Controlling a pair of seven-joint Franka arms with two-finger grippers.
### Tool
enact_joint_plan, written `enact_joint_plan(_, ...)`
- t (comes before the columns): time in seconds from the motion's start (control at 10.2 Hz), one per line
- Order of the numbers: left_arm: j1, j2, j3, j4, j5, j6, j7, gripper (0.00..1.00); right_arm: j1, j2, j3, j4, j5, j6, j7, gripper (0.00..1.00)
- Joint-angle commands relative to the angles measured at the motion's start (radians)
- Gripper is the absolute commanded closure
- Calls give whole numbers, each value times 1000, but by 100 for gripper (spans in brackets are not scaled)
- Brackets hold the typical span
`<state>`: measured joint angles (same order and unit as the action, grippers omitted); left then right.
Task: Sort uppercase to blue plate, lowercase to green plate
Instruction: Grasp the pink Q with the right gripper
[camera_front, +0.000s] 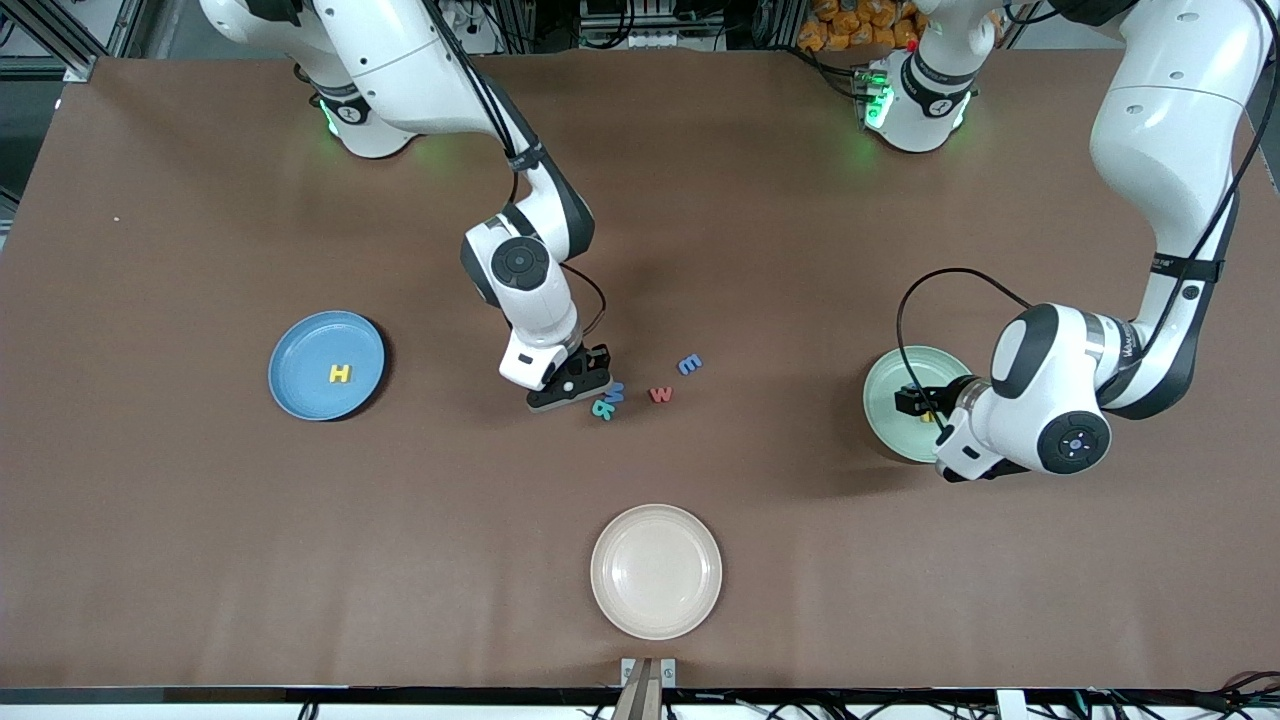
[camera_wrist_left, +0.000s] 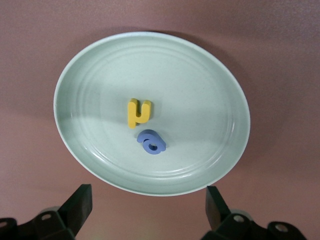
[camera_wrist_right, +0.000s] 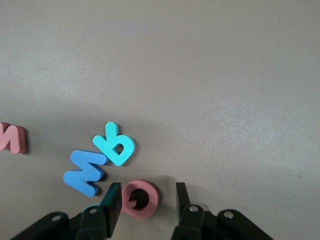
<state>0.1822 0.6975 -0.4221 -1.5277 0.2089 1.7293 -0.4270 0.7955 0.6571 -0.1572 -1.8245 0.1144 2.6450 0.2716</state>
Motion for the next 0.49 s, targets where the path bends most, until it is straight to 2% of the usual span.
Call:
enact_joint_plan(0.0, -1, -7, 2, -2, 7, 3, 2, 0, 10, 1, -1, 4, -19, -5, 47, 48)
enact_joint_plan(0.39, 7, -7, 2, 0, 7, 3, 10, 0, 16, 12, -1, 4, -22, 12, 52, 49)
